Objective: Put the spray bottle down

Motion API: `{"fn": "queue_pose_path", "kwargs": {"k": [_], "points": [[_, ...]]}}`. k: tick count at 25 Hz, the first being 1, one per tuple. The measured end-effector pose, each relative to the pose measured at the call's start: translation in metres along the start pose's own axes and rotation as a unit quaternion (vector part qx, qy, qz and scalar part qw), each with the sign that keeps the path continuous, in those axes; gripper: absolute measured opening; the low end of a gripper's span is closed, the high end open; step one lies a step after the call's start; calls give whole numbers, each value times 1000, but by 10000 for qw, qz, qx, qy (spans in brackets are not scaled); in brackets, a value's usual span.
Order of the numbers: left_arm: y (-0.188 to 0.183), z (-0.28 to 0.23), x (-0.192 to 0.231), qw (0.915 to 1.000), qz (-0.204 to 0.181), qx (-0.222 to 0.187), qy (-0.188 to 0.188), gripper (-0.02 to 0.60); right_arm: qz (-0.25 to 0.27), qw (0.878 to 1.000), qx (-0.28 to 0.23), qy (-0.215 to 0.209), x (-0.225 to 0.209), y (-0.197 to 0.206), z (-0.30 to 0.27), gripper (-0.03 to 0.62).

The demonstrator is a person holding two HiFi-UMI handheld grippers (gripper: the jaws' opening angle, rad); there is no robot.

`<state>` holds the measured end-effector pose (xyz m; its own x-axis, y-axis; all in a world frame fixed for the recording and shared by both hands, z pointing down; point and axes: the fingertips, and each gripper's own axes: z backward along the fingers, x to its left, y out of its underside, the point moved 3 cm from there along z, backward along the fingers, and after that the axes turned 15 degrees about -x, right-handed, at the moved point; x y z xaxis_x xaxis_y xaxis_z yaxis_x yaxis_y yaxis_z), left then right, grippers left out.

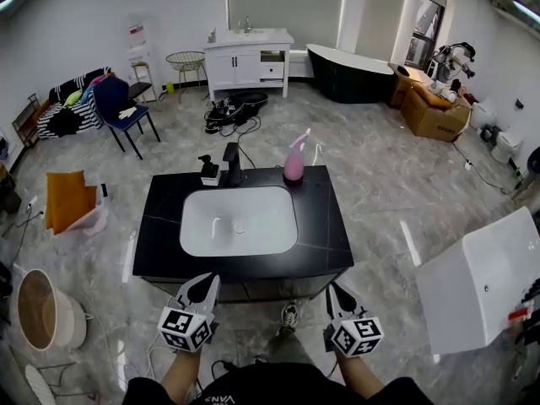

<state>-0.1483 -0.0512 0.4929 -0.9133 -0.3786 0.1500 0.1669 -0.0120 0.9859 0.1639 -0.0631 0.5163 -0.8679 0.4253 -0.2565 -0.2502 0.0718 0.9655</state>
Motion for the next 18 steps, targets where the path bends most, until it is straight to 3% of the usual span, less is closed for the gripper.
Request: {"fn": "queue_pose_path", "kwargs": {"k": [6,18], "points": [[0,63,-6,9991,165,-110,-381,11,26,9998,125,-143,31,9,30,0],[-5,132,-25,9988,183,-171,-413,11,209,9982,471,-312,68,26,76,-2]]}}
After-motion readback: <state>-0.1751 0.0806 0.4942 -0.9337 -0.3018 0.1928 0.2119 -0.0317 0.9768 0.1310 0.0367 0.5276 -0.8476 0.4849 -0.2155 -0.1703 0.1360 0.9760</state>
